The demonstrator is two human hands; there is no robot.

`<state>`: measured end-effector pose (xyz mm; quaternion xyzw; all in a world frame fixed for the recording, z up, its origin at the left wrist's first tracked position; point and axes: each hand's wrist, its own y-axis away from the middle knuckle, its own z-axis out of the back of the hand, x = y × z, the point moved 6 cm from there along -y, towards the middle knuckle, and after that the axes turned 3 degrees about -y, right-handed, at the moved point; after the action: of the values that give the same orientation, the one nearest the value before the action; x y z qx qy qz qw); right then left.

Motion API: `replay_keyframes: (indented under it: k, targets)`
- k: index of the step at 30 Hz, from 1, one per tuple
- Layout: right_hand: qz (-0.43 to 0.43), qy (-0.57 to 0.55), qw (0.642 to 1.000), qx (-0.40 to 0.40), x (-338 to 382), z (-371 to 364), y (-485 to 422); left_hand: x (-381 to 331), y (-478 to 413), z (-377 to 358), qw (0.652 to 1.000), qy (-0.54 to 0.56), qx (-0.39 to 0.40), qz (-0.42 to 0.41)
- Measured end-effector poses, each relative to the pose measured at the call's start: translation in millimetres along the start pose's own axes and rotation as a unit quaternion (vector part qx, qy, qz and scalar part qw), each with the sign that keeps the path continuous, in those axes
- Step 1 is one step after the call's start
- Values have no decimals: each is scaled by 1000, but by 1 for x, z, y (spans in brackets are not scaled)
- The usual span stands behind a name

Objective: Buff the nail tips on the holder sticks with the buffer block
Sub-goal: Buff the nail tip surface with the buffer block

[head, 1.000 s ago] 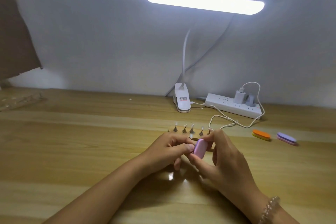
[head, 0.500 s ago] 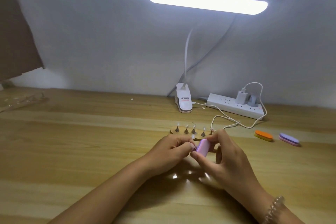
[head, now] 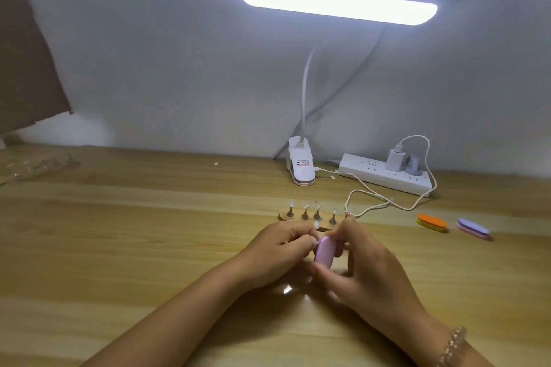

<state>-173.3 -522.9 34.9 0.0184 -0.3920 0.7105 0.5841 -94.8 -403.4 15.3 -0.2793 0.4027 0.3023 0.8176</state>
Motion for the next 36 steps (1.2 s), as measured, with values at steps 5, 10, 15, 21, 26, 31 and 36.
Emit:
replay_keyframes:
  k: [5,10,15,21,26,31,36]
  targets:
    - [5,7,1000,-7,-2,2,0,-2,-1,1,1000,-17,3,-2]
    - [-18,-40,999,-29,-6,5,-1,0,-1,-1,1000,3,1,-1]
    - [2,-23,999,31,-1,-4,2,3,-2,-1,1000,6,4,-2]
    - [19,30,999,2,4,0,2,3,-3,0,1000,25,5,-5]
    - [-3,2,1000,-14,-1,2,1,1,-3,1,1000,30,0,-8]
    - [14,25,1000,-1,2,0,2,2,-3,2,1000,21,2,-7]
    - [-16,16,999,-37,-5,7,-1,2,-3,1,1000,29,6,3]
